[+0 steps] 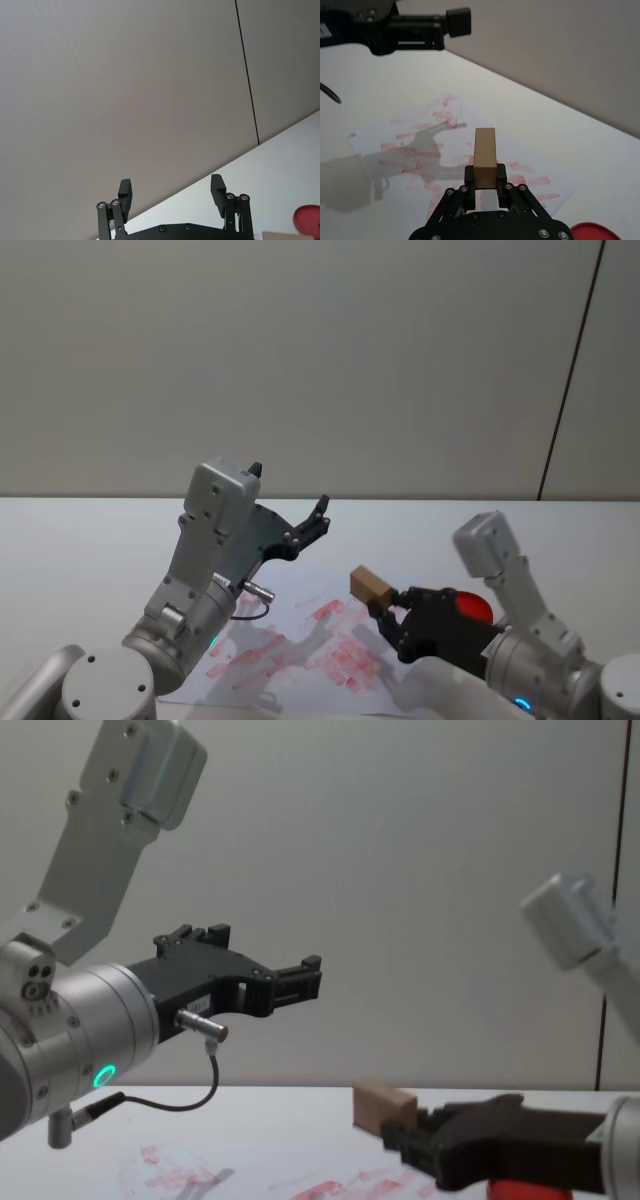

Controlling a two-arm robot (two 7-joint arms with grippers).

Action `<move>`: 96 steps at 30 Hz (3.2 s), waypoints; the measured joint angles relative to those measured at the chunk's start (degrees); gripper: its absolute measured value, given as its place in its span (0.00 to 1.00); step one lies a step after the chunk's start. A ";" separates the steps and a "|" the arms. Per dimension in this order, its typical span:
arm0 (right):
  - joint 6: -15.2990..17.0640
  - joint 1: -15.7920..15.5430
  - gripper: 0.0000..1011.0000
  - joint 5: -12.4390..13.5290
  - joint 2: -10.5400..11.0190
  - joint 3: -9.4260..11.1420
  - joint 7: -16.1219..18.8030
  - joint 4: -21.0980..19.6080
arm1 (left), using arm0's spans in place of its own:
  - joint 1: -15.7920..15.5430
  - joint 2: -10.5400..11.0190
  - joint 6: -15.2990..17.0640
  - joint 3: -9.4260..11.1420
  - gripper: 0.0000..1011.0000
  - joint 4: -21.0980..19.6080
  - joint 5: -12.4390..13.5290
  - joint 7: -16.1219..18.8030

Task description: Use the one hand to pick up the stamp and affix it onto the A4 paper.

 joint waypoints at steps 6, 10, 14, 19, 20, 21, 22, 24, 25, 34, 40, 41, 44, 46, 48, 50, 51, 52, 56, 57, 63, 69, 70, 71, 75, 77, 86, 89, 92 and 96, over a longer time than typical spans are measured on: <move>2.10 0.77 0.22 -2.61 -0.59 -0.89 0.34 1.58 | 0.00 0.00 0.00 0.00 0.99 0.00 0.00 0.00; 3.17 1.23 0.22 -3.93 -0.95 -1.36 0.32 2.81 | 0.00 0.00 0.00 0.00 0.99 0.00 0.00 0.00; 4.09 1.62 0.22 -4.93 -1.29 -1.76 0.15 3.99 | 0.00 0.00 0.00 0.00 0.99 0.00 0.00 0.00; 4.71 1.88 0.22 -5.26 -1.58 -2.06 -0.21 4.82 | 0.00 0.00 0.00 0.00 0.99 0.00 0.00 0.00; 4.88 1.93 0.22 -5.26 -1.66 -2.13 -0.37 5.00 | 0.00 0.00 0.00 0.00 0.99 0.00 0.00 0.00; 4.97 1.95 0.22 -5.26 -1.71 -2.16 -0.46 5.09 | 0.00 0.00 0.00 0.00 0.99 0.00 0.00 0.00; 5.03 1.98 0.22 -5.26 -1.76 -2.21 -0.51 5.17 | 0.00 0.00 0.00 0.00 0.99 0.00 0.00 0.00; 5.29 2.05 0.22 -5.21 -1.90 -2.30 -0.81 5.40 | 0.00 0.00 0.00 0.00 0.99 0.00 0.00 0.00; 5.41 2.07 0.22 -5.14 -1.94 -2.34 -0.93 5.46 | 0.00 0.00 0.00 0.00 0.99 0.00 0.00 0.00; 7.06 2.18 0.22 -4.34 -2.42 -2.60 -2.49 6.12 | 0.00 0.00 0.00 0.00 0.99 0.00 0.00 0.00; 8.50 2.18 0.22 -3.94 -2.66 -2.73 -3.53 6.42 | 0.00 0.00 0.00 0.00 0.99 0.00 0.00 0.00; 8.65 2.19 0.22 -3.92 -2.68 -2.74 -3.62 6.43 | 0.00 0.00 0.00 0.00 0.99 0.00 0.00 0.00; 9.15 2.20 0.22 -3.87 -2.74 -2.80 -3.95 6.42 | 0.00 0.00 0.00 0.00 0.99 0.00 0.00 0.00; 9.53 2.18 0.22 -3.86 -2.75 -2.85 -4.19 6.40 | 0.00 0.00 0.00 0.00 0.99 0.00 0.00 0.00; 9.74 2.16 0.22 -3.84 -2.76 -2.87 -4.33 6.39 | 0.00 0.00 0.00 0.00 0.99 0.00 0.00 0.00; 9.95 2.17 0.22 -3.83 -2.76 -2.89 -4.46 6.38 | 0.00 0.00 0.00 0.00 0.99 0.00 0.00 0.00; 10.14 2.17 0.22 -3.80 -2.76 -2.90 -4.57 6.38 | 0.00 0.00 0.00 0.00 0.99 0.00 0.00 0.00; 10.34 2.16 0.22 -3.75 -2.76 -2.91 -4.72 6.38 | 0.00 0.00 0.00 0.00 0.99 0.00 0.00 0.00; 10.42 2.10 0.22 -3.58 -2.76 -2.94 -4.97 6.38 | 0.00 0.00 0.00 0.00 0.99 0.00 0.00 0.00; 10.42 2.08 0.22 -3.44 -2.77 -2.94 -5.05 6.39 | 0.00 0.00 0.00 0.00 0.99 0.00 0.00 0.00; 9.72 1.95 0.22 -2.73 -2.82 -2.87 -5.45 6.45 | 0.00 0.00 0.00 0.00 0.99 0.00 0.00 0.00; 7.79 1.96 0.22 -1.04 -2.84 -2.48 -5.83 5.96 | 0.00 0.00 0.00 0.00 0.99 0.00 0.00 0.00; 7.17 2.04 0.22 -0.45 -2.84 -2.32 -5.84 5.52 | 0.00 0.00 0.00 0.00 0.99 0.00 0.00 0.00; 7.17 2.04 0.22 -0.45 -2.84 -2.32 -5.84 5.52 | 0.00 0.00 0.00 0.00 0.99 0.00 0.00 0.00; 5.35 2.27 0.22 1.69 -2.67 -1.59 -5.92 3.75 | 0.00 0.00 0.00 0.00 0.99 0.00 0.00 0.00; 4.80 2.36 0.22 2.45 -2.49 -1.23 -5.98 2.95 | 0.00 0.00 0.00 0.00 0.99 0.00 0.00 0.00; 3.26 2.60 0.22 5.92 -1.02 0.89 -7.03 -0.69 | 0.00 0.00 0.00 0.00 0.99 0.00 0.00 0.00; 3.30 2.51 0.22 6.34 -0.51 1.35 -7.38 -1.36 | 0.00 0.00 0.00 0.00 0.99 0.00 0.00 0.00; 3.67 2.16 0.22 6.68 0.29 1.97 -7.77 -2.11 | 0.00 0.00 0.00 0.00 0.99 0.00 0.00 0.00; 4.39 1.54 0.22 6.91 1.34 2.63 -8.14 -2.88 | 0.00 0.00 0.00 0.00 0.99 0.00 0.00 0.00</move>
